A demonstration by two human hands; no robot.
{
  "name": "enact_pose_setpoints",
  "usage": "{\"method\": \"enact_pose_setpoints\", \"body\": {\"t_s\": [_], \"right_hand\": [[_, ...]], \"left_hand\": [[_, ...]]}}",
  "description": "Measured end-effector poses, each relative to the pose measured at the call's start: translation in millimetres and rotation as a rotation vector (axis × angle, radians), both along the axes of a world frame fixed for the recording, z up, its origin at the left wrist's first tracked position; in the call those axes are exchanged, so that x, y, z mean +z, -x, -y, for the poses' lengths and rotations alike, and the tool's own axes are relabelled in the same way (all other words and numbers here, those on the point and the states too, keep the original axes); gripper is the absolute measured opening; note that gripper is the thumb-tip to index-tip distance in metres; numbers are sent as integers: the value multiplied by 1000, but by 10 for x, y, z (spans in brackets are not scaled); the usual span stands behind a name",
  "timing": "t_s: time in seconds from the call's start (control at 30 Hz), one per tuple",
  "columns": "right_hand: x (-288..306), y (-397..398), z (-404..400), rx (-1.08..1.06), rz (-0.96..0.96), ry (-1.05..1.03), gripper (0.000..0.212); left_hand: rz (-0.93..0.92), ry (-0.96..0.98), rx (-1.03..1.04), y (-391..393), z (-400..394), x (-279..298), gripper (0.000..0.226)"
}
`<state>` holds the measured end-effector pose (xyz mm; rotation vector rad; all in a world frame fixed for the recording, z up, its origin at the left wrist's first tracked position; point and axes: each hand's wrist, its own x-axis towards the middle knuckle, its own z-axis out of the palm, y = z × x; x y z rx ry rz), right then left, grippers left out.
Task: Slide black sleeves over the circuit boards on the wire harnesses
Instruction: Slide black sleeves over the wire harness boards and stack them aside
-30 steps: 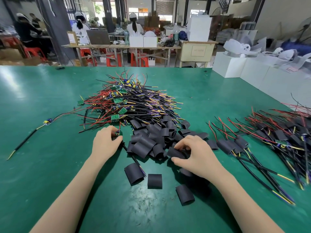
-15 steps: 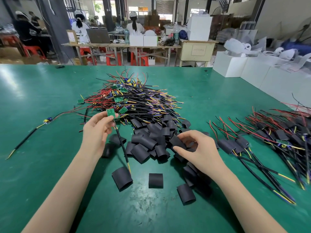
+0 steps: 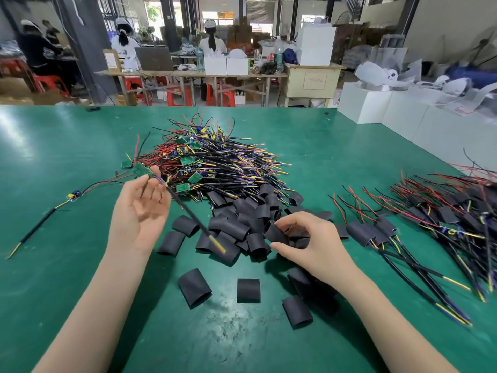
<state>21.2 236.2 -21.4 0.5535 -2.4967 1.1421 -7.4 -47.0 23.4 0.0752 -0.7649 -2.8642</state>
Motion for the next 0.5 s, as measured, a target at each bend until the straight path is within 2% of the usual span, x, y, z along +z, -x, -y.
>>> {"method": "enact_pose_setpoints", "body": {"t_s": [0.1,0.37,0.5], "right_hand": [[-2,-25,56,94,19,-7,30],[3,-134,229,301,88,30,30],[-19,-137,255,311,104,34,29]], "left_hand": [[41,0,-18,-43,-29,52,14],[20,-53,-62,-36,-73,6,17],[-16,-46,-217,-29,-78,-80,27]]}}
